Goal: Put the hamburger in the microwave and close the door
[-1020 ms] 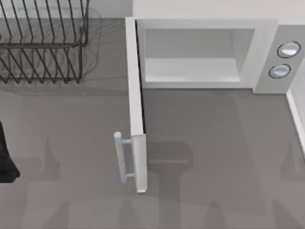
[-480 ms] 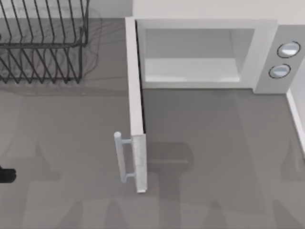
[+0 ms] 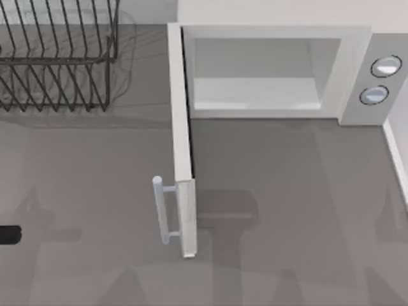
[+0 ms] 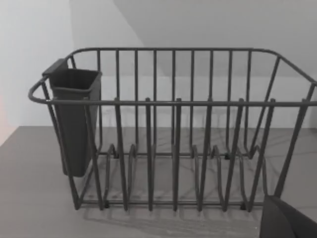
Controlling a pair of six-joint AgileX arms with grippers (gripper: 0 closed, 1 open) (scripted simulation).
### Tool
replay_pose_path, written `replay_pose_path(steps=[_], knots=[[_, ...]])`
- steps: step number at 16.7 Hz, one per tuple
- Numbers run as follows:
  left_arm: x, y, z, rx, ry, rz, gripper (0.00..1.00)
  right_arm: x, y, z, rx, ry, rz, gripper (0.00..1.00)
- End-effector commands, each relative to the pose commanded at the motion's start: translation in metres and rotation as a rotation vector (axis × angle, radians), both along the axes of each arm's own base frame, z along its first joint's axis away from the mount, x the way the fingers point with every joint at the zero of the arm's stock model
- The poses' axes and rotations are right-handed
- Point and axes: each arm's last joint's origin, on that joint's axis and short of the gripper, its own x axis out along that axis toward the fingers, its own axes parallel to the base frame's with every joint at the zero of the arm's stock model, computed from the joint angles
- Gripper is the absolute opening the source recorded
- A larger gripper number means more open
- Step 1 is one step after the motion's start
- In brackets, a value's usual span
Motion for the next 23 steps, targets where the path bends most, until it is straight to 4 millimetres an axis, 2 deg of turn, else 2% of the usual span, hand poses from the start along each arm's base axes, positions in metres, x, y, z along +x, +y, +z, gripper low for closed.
replay_pose_path(steps=[8, 17, 23], knots=[[0.000, -0.001, 0.001, 0.000, 0.000, -0.001, 0.00, 0.000, 0.000, 0.000, 0.000, 0.000, 0.000, 1.00], [-0.007, -0.017, 0.011, 0.000, 0.000, 0.000, 0.00, 0.000, 0.000, 0.000, 0.000, 0.000, 0.000, 1.00], [-0.007, -0.016, 0.009, 0.000, 0.005, 0.000, 0.00, 0.000, 0.000, 0.000, 0.000, 0.000, 0.000, 1.00]])
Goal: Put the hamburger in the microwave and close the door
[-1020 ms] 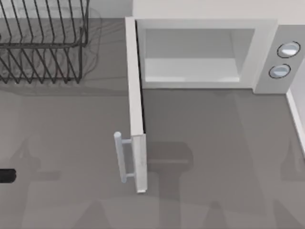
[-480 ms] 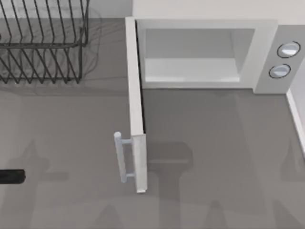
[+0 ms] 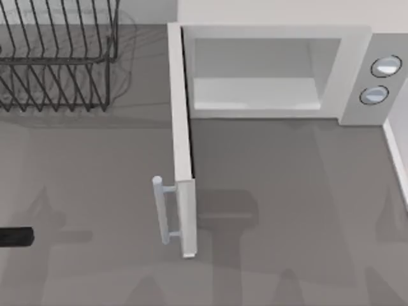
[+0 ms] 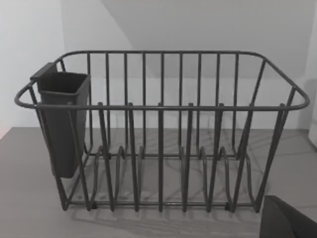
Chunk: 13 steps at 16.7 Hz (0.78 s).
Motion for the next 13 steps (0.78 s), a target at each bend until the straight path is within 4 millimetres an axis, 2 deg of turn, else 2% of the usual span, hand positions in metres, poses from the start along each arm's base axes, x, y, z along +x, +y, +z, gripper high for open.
replay_pose_path(steps=[9, 13], knots=[[-0.008, 0.023, -0.011, 0.001, -0.001, 0.000, 0.00, 0.000, 0.000, 0.000, 0.000, 0.000, 0.000, 1.00], [-0.009, 0.026, -0.014, 0.001, 0.000, 0.000, 0.00, 0.000, 0.000, 0.000, 0.000, 0.000, 0.000, 1.00]])
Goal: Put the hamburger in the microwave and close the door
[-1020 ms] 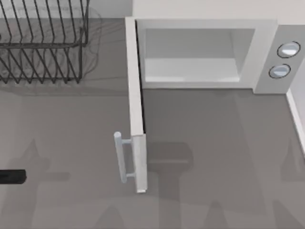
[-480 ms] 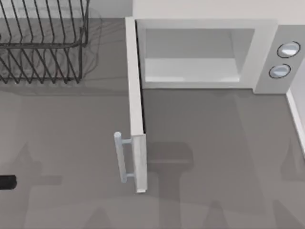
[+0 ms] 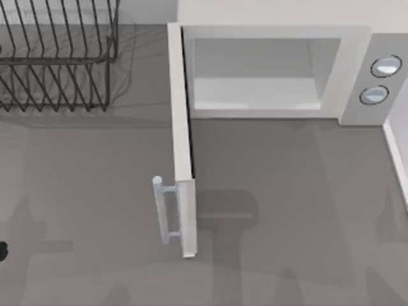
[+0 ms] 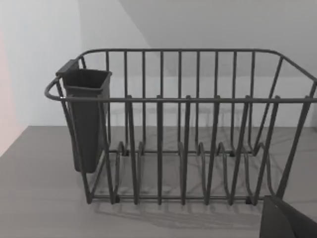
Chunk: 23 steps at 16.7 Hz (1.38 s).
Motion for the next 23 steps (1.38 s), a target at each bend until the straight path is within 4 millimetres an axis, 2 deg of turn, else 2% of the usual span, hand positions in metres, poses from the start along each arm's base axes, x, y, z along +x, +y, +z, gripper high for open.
replay_pose_path(steps=[5, 15, 20, 23], knots=[[0.000, 0.002, 0.007, 0.002, -0.012, 0.001, 0.00, 0.000, 0.000, 0.000, 0.000, 0.000, 0.000, 1.00], [0.011, 0.026, 0.012, 0.003, -0.013, 0.001, 0.00, 0.000, 0.000, 0.000, 0.000, 0.000, 0.000, 1.00], [0.011, 0.026, 0.012, 0.002, -0.012, 0.001, 0.00, 0.000, 0.000, 0.000, 0.000, 0.000, 0.000, 1.00], [0.014, 0.022, 0.024, -0.057, 0.031, 0.004, 0.00, 0.000, 0.000, 0.000, 0.000, 0.000, 0.000, 1.00]])
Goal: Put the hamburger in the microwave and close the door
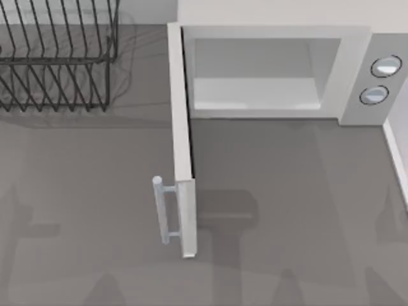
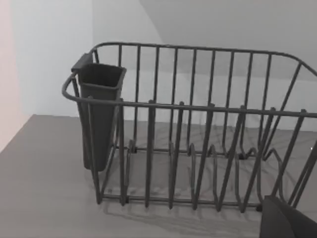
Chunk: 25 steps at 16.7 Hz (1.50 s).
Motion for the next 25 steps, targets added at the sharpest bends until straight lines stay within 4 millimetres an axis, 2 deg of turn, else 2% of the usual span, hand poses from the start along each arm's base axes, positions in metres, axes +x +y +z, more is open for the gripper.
replay_pose_path(steps=[3, 6, 10, 13, 15, 17, 23, 25], knots=[[0.012, -0.009, 0.023, -0.112, 0.120, -0.010, 0.00, 0.000, 0.000, 0.000, 0.000, 0.000, 0.000, 1.00], [0.037, -0.030, 0.045, -0.199, 0.326, -0.037, 0.00, 0.000, 0.000, 0.000, 0.000, 0.000, 0.000, 1.00], [0.070, -0.083, 0.059, -0.156, 0.604, -0.066, 0.00, 0.000, 0.000, 0.000, 0.000, 0.000, 0.000, 1.00], [0.080, -0.124, 0.063, -0.046, 0.710, -0.062, 0.00, 0.000, 0.000, 0.000, 0.000, 0.000, 0.000, 1.00], [0.081, -0.143, 0.064, 0.018, 0.738, -0.052, 0.00, 0.000, 0.000, 0.000, 0.000, 0.000, 0.000, 1.00], [0.081, -0.153, 0.064, 0.054, 0.748, -0.046, 0.00, 0.000, 0.000, 0.000, 0.000, 0.000, 0.000, 1.00], [0.082, -0.153, 0.063, 0.056, 0.750, -0.045, 0.00, 0.000, 0.000, 0.000, 0.000, 0.000, 0.000, 1.00], [0.083, -0.154, 0.050, 0.068, 0.766, -0.042, 0.00, 0.000, 0.000, 0.000, 0.000, 0.000, 0.000, 1.00]])
